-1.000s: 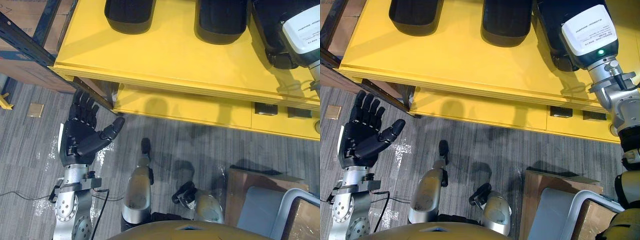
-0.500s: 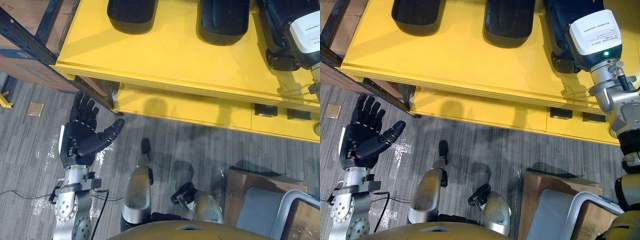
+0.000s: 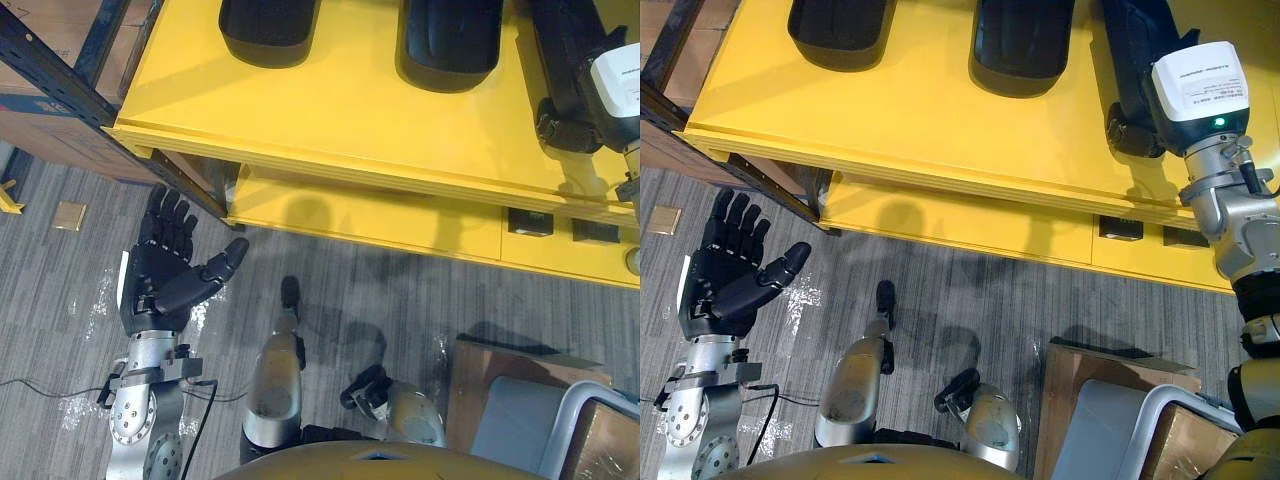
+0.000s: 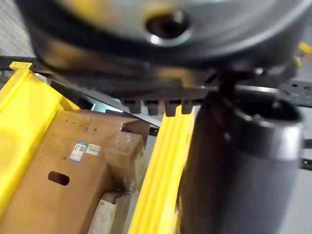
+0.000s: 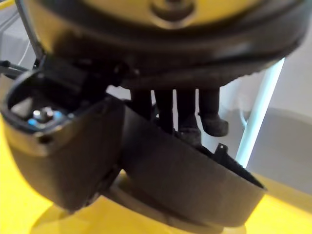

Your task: Walk over and take three plastic housings, then place them on the shelf

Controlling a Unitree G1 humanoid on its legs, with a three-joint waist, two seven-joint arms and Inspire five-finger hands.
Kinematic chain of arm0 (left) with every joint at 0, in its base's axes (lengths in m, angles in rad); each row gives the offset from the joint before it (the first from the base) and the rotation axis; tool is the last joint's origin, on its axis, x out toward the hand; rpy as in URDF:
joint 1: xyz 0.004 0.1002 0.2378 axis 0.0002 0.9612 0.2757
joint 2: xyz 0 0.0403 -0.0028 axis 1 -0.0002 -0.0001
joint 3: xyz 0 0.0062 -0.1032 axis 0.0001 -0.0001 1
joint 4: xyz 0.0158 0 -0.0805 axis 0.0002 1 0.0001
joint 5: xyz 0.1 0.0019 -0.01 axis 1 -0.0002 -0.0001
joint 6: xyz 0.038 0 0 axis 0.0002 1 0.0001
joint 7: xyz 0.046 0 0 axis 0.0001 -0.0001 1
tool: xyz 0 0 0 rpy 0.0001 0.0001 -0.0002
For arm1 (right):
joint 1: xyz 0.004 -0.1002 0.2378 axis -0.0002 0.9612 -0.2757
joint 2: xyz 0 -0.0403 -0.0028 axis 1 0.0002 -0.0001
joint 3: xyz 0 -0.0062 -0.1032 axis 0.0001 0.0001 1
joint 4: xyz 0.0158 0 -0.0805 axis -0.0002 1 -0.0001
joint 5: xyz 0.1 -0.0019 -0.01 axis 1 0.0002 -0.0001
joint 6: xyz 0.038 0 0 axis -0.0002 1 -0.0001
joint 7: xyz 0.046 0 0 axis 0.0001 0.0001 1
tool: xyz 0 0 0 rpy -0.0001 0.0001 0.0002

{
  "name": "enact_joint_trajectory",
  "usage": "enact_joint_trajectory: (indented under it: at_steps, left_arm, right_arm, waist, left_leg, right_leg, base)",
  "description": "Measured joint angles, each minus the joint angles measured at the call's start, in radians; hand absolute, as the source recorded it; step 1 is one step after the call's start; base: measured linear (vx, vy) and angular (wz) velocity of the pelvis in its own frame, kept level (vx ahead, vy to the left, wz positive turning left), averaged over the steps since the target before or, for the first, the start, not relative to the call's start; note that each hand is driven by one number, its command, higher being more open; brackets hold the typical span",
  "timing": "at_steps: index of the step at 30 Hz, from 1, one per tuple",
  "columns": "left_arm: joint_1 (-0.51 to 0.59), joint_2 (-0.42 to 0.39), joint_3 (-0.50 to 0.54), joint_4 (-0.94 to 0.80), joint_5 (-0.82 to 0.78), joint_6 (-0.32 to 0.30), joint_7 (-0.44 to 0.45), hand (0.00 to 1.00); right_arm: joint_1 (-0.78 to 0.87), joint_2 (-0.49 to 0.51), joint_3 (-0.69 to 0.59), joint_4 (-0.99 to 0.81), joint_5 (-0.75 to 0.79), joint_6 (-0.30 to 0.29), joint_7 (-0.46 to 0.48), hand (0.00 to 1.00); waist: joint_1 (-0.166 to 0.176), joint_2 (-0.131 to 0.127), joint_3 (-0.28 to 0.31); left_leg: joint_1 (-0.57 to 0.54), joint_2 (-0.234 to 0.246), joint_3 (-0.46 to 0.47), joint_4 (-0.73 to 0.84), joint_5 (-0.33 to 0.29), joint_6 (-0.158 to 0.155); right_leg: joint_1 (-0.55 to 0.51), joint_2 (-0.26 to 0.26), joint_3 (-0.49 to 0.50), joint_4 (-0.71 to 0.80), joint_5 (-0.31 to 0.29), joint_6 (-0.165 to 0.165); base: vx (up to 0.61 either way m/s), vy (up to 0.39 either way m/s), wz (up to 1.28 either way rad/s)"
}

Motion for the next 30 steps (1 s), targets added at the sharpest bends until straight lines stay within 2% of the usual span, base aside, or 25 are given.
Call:
enact_joint_trajectory:
  at_steps: [4,11,14,30]
  left_arm:
    - [0.000,0.000,0.000,0.000,0.000,0.000,-0.001,1.00]
    - [0.000,0.000,0.000,0.000,0.000,0.000,-0.004,1.00]
    - [0.000,0.000,0.000,0.000,0.000,0.000,-0.005,1.00]
    - [0.000,0.000,0.001,0.000,0.000,0.000,-0.010,1.00]
  right_arm:
    - [0.010,0.020,-0.027,0.003,0.017,0.011,0.024,0.00]
    - [0.029,0.038,-0.055,0.026,0.116,0.067,0.094,0.00]
    - [0.029,0.050,-0.075,0.041,0.126,0.071,0.109,0.00]
    - [0.028,0.063,-0.097,0.078,0.157,0.096,0.120,0.00]
  waist:
    - [0.000,0.000,0.000]
    - [0.002,0.000,0.000]
    - [0.002,0.000,0.000]
    - [0.004,-0.001,-0.003]
  left_leg:
    - [0.000,0.000,0.000,0.000,0.000,0.000]
    - [0.000,-0.006,0.000,0.000,0.000,0.001]
    - [-0.001,-0.009,-0.001,0.000,0.001,0.002]
    - [-0.016,-0.016,-0.006,-0.001,0.002,0.006]
  right_leg:
    - [-0.001,-0.001,0.001,0.001,0.000,0.000]
    - [-0.005,-0.012,0.000,0.016,-0.005,-0.002]
    - [-0.005,-0.015,0.000,0.018,-0.005,-0.002]
    - [-0.026,-0.031,-0.003,0.050,-0.012,-0.004]
  base:
    - [0.00,0.000,0.00]
    - [0.00,0.000,0.00]
    - [0.00,0.000,0.00]
    - [0.00,0.000,0.00]
